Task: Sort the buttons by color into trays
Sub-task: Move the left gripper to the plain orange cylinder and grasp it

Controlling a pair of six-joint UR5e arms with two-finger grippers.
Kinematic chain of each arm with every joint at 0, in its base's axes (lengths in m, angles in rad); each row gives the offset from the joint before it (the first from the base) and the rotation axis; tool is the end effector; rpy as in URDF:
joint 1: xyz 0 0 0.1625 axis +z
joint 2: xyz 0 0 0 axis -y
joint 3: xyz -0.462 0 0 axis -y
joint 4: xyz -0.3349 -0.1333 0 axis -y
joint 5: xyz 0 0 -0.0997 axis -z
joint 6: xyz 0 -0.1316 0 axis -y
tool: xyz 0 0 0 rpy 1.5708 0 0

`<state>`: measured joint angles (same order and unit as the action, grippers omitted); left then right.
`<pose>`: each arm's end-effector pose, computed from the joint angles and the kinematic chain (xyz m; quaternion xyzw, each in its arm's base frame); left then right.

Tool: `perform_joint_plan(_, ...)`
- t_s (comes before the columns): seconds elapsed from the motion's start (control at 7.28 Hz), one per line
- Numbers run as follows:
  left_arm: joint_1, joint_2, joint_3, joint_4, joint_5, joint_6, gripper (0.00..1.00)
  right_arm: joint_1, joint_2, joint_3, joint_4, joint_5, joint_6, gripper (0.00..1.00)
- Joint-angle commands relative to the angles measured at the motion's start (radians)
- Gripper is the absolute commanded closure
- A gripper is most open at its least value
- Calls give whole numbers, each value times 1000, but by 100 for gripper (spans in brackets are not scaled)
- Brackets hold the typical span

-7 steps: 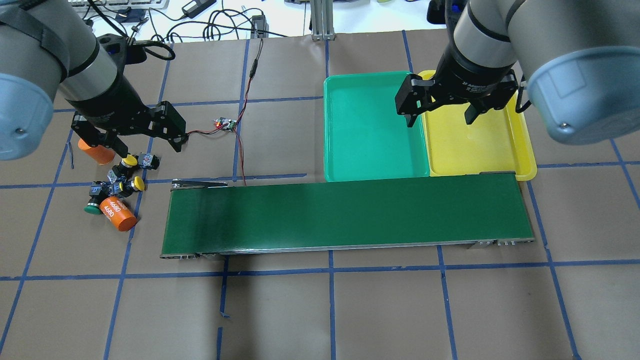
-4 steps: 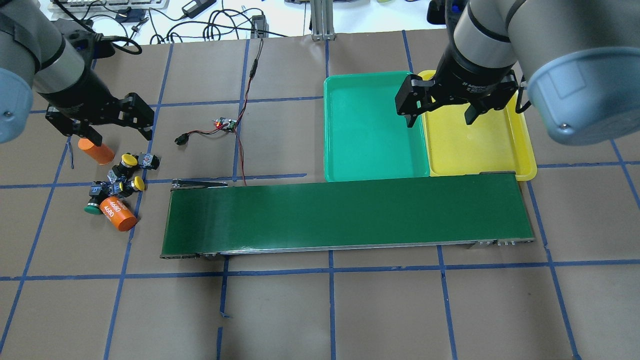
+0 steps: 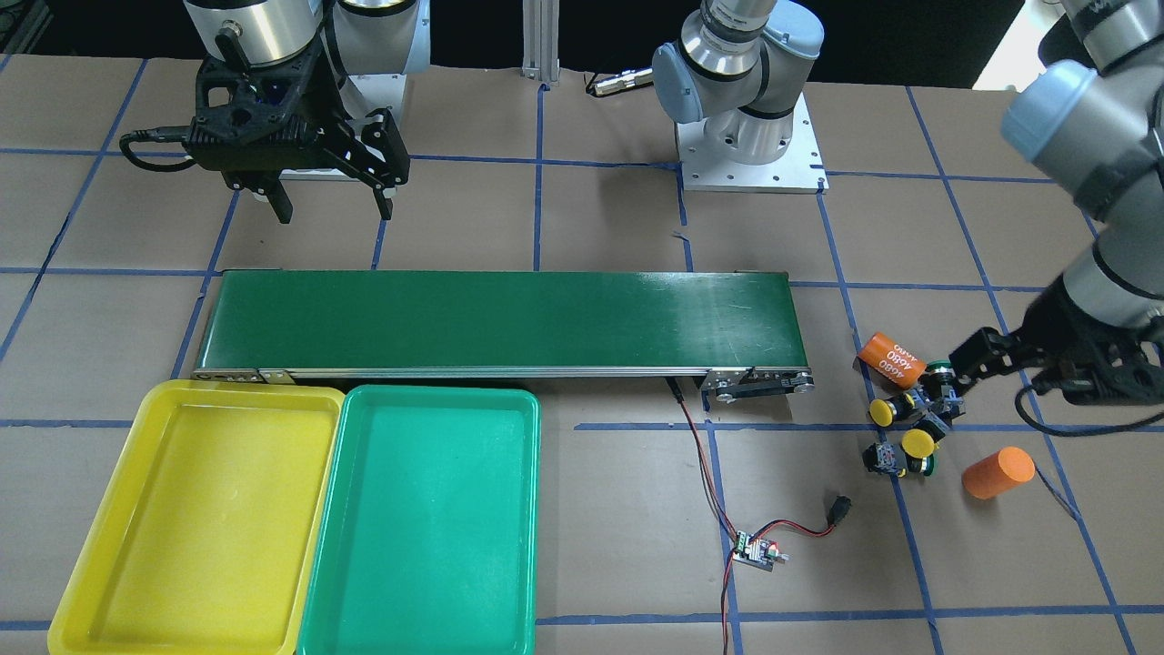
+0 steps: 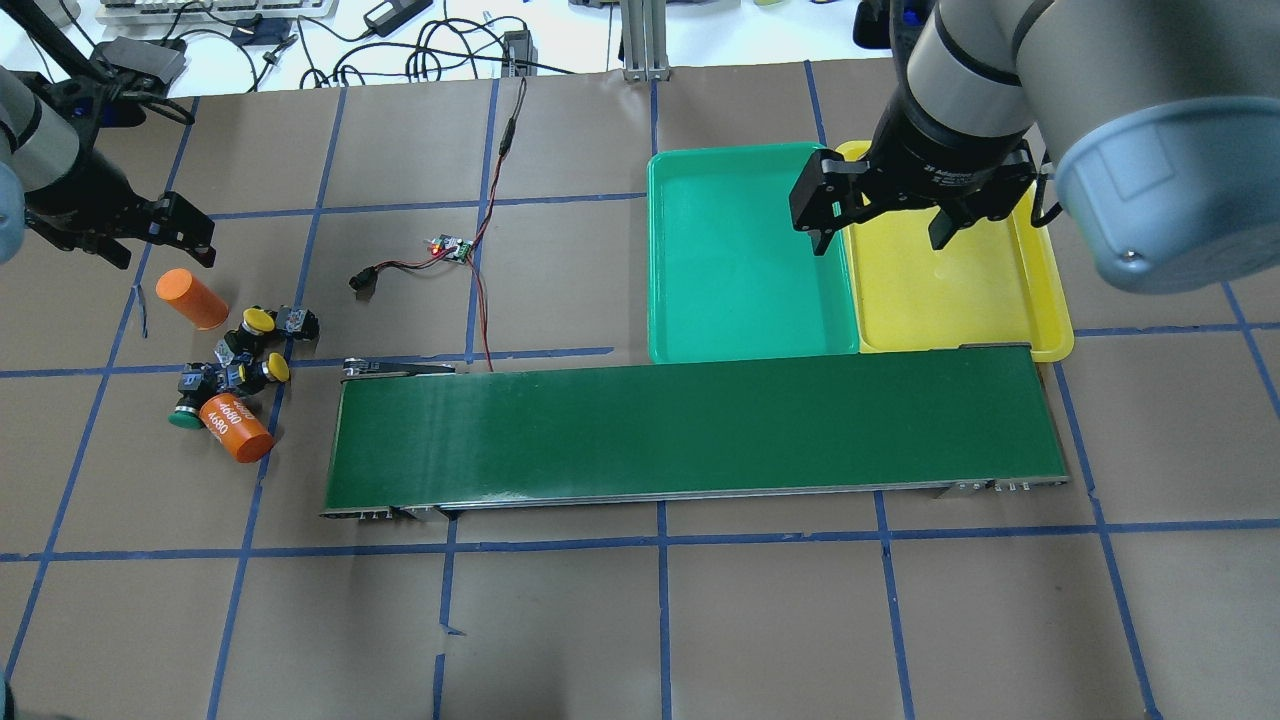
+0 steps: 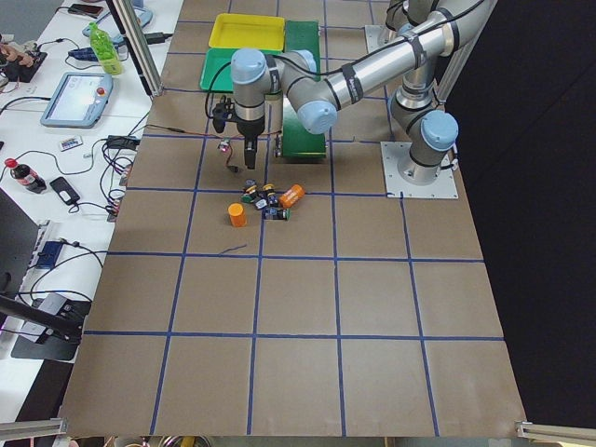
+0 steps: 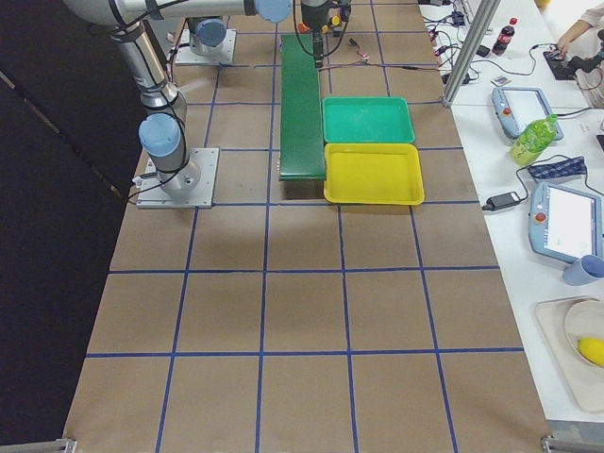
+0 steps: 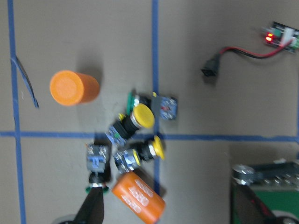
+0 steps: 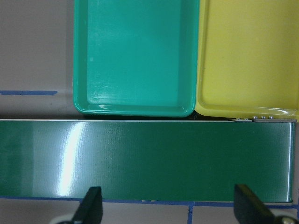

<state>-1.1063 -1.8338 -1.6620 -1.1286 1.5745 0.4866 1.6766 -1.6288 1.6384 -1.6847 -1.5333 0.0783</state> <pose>0.1254 -0.5468 0.3701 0.0110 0.9990 -0.0383 0.0218 0.1819 -0.4040 0.5001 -0.0147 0.9984 -0.0502 0.0234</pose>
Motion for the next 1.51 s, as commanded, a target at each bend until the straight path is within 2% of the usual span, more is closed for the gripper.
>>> perform_joint_plan(0.0,45,-147,100,56,-11,88,0,0,1,0,-1,-1,0,0)
perform_joint_plan(0.41,48,-260,149,58,-27,104,0,-1,0,0,0,-1,0,0)
perform_joint_plan(0.55,51,-283,146,58,-66,110,0,0,0,0,0,-1,0,0)
perform_joint_plan(1.1,91,-332,160,59,-48,116,0,0,-5,0,2,1,0,0)
perform_joint_plan(1.24,91,-334,163,59,-42,112,3,0,-3,1,0,1,0,0)
perform_joint_plan(1.37,91,-334,163,58,-42,106,57,-1,-3,1,0,1,0,0)
